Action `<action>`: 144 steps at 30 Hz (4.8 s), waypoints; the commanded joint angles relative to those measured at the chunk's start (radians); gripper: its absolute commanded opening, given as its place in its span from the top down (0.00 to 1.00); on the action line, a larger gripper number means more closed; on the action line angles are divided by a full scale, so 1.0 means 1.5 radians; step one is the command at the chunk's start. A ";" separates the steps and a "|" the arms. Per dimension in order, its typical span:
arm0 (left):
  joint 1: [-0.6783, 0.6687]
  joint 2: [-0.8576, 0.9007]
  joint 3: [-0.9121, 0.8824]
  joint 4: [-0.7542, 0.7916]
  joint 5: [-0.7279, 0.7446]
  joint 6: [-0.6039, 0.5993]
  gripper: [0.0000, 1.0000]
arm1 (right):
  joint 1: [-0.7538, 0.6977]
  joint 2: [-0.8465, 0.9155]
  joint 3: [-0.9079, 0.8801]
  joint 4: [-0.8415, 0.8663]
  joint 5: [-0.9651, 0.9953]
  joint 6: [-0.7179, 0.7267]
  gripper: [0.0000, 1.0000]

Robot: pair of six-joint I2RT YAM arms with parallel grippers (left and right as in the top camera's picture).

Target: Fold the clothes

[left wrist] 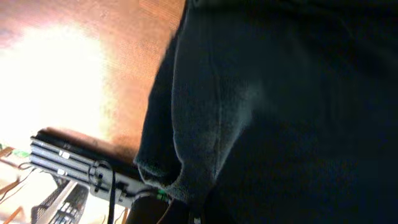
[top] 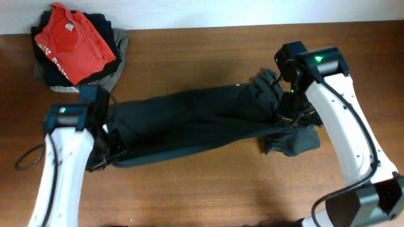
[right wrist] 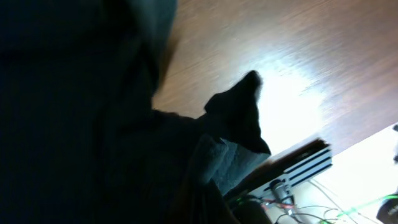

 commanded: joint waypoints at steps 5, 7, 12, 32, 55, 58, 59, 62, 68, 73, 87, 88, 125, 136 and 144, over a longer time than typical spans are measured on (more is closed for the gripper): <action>0.001 -0.085 0.010 -0.059 0.024 -0.013 0.99 | 0.008 -0.006 -0.129 0.007 -0.036 -0.005 0.96; 0.001 -0.086 0.009 -0.078 0.024 -0.013 0.99 | 0.008 -0.006 -0.173 0.018 -0.037 0.007 0.96; 0.001 -0.086 -0.042 -0.091 0.035 -0.013 0.99 | 0.008 -0.006 -0.256 0.061 -0.052 0.017 0.96; 0.001 -0.082 -0.209 0.112 0.101 -0.048 0.98 | 0.007 -0.006 -0.271 0.163 -0.070 0.016 0.96; 0.001 -0.082 -0.210 0.235 -0.085 -0.176 0.98 | -0.075 -0.004 -0.270 0.441 -0.070 -0.067 0.96; 0.001 -0.082 -0.210 0.241 -0.109 -0.184 0.98 | -0.075 -0.001 -0.270 0.454 -0.074 -0.102 0.96; 0.001 -0.082 -0.210 0.243 -0.121 -0.192 0.98 | -0.075 0.001 -0.270 0.458 -0.081 -0.110 0.96; 0.001 -0.082 -0.210 0.247 -0.122 -0.206 0.98 | -0.075 0.015 -0.272 0.471 -0.137 -0.141 0.96; 0.001 -0.082 -0.210 0.249 -0.122 -0.205 0.98 | -0.063 0.055 -0.274 0.503 -0.253 -0.187 0.96; 0.001 -0.082 -0.210 0.252 -0.122 -0.205 0.87 | -0.039 0.070 -0.274 0.503 -0.271 -0.216 0.86; 0.001 -0.082 -0.210 0.259 -0.035 -0.146 0.01 | -0.153 0.058 -0.161 0.294 -0.139 -0.181 0.02; 0.001 -0.082 -0.210 0.259 -0.018 -0.134 0.01 | -0.167 0.058 -0.158 0.280 -0.139 -0.181 0.01; 0.001 -0.082 -0.210 0.307 -0.012 -0.100 0.01 | -0.229 0.061 -0.445 0.488 -0.180 -0.059 0.62; 0.001 -0.082 -0.210 0.310 -0.011 -0.097 0.01 | -0.312 0.061 -0.445 0.458 -0.156 -0.030 0.40; 0.001 -0.082 -0.210 0.323 -0.011 -0.097 0.01 | -0.309 0.061 -0.478 0.472 -0.176 -0.043 0.37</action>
